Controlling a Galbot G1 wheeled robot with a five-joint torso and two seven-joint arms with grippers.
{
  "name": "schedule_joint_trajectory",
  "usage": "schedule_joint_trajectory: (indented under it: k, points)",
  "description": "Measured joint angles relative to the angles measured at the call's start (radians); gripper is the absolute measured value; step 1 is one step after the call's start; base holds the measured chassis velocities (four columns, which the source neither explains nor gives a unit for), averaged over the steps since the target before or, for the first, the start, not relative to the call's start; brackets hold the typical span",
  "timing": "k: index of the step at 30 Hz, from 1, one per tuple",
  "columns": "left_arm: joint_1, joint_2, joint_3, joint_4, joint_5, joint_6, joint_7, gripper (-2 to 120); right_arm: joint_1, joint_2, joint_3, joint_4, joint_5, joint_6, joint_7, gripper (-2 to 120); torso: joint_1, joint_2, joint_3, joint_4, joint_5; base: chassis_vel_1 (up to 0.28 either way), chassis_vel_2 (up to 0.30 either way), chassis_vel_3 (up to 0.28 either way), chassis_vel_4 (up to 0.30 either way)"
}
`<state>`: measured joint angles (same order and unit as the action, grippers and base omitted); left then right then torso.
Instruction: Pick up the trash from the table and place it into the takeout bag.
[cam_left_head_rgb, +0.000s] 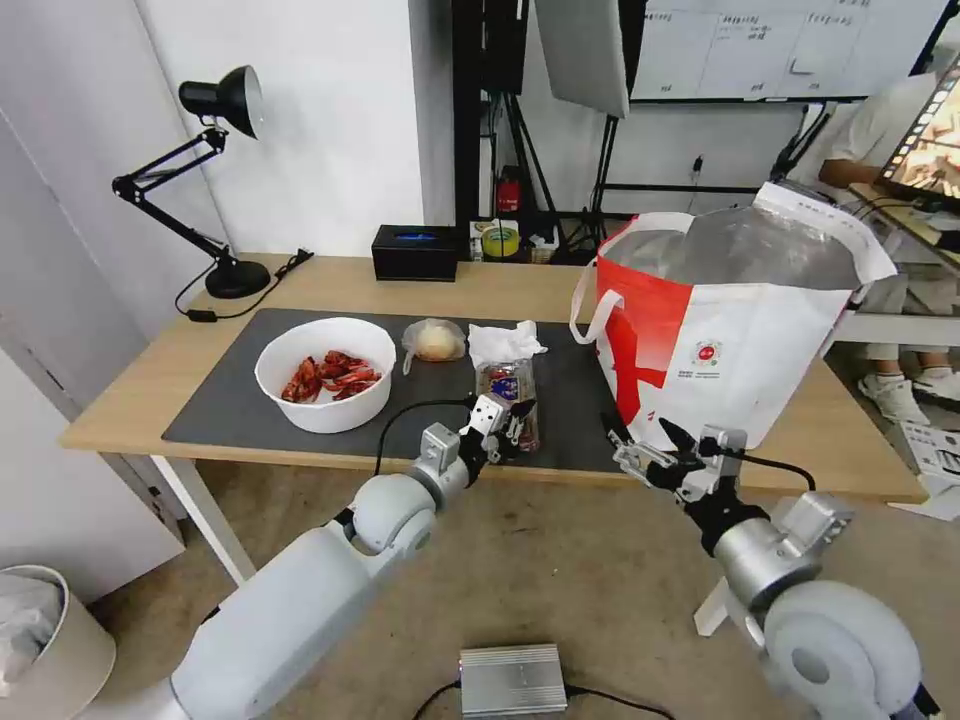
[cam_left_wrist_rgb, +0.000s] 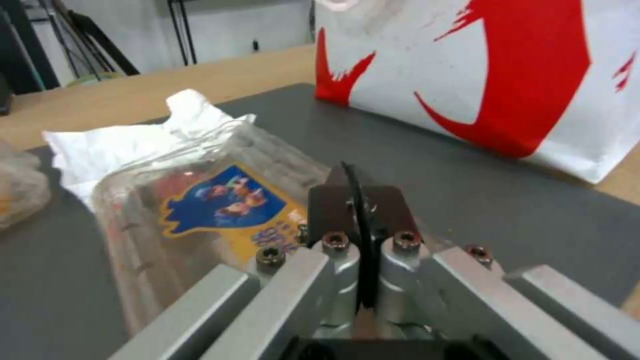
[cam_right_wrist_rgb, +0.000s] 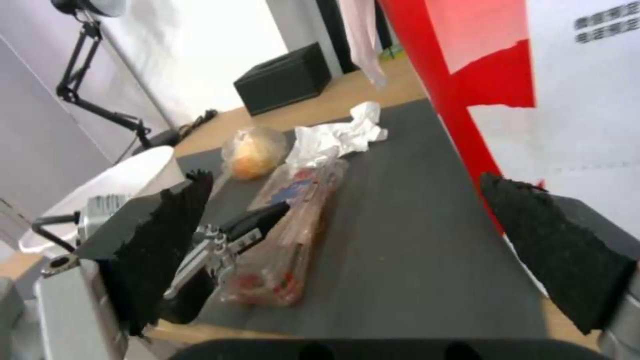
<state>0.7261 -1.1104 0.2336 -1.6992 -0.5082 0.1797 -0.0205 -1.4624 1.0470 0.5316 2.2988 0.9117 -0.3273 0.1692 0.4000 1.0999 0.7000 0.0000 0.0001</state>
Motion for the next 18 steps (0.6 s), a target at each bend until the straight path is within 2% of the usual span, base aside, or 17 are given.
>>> schedule_joint_trajectory:
  k: [8,16,18]
  points:
    - [0.016,0.047,-0.024,-0.027,0.001,0.021,-0.003,0,0.104,-0.012,-0.034,-0.048,0.160,-0.016,0.043,100,0.000,0.000,0.000,0.0000,-0.0001,0.000,0.000,0.000,0.000]
    - [0.033,0.066,-0.031,-0.034,0.000,0.030,0.006,0,0.176,-0.008,-0.061,-0.087,0.288,-0.019,0.101,100,0.000,0.000,0.000,0.0000,-0.0002,0.000,0.000,0.000,0.000]
    - [0.041,0.071,-0.036,-0.036,-0.001,0.031,0.009,0,0.229,-0.002,-0.084,-0.126,0.364,-0.037,0.135,100,0.000,0.000,0.000,0.0000,-0.0002,0.000,0.000,0.000,0.000]
